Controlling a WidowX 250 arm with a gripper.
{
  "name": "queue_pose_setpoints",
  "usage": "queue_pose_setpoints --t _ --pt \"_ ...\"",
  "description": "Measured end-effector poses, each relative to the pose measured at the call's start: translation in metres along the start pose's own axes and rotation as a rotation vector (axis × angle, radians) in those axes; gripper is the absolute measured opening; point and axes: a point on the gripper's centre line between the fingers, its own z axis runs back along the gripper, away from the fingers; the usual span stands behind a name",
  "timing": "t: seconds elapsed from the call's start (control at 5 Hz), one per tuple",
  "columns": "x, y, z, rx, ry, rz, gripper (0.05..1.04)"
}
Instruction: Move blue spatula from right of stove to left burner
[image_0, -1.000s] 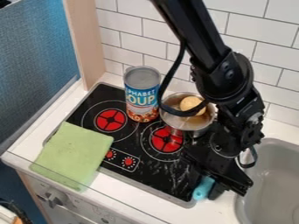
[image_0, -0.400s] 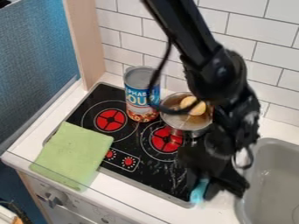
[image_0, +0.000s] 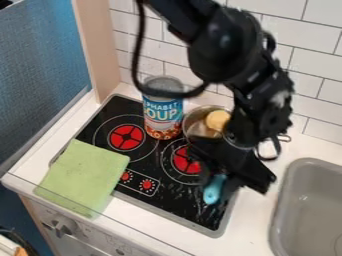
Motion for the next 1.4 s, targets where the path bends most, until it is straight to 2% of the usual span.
queue_pose_setpoints --t 0.2,0.4,0.6,0.8,1.0,1.2,1.4 --pt "0.0 0.033 -0.005 0.029 0.078 0.267 0.324" --pt "-0.002 0.054 0.005 0.159 0.056 0.479 0.324" --pt "-0.005 0.077 0.02 0.203 0.046 0.723 0.324" --pt "-0.009 0.096 0.027 0.211 0.024 0.847 0.324" --pt "-0.007 0.114 0.022 0.193 0.028 0.877 0.324" --pt "-0.001 0.147 0.01 0.099 0.019 0.943 0.324" --pt "-0.004 0.179 -0.01 0.067 0.04 1.041 0.324"
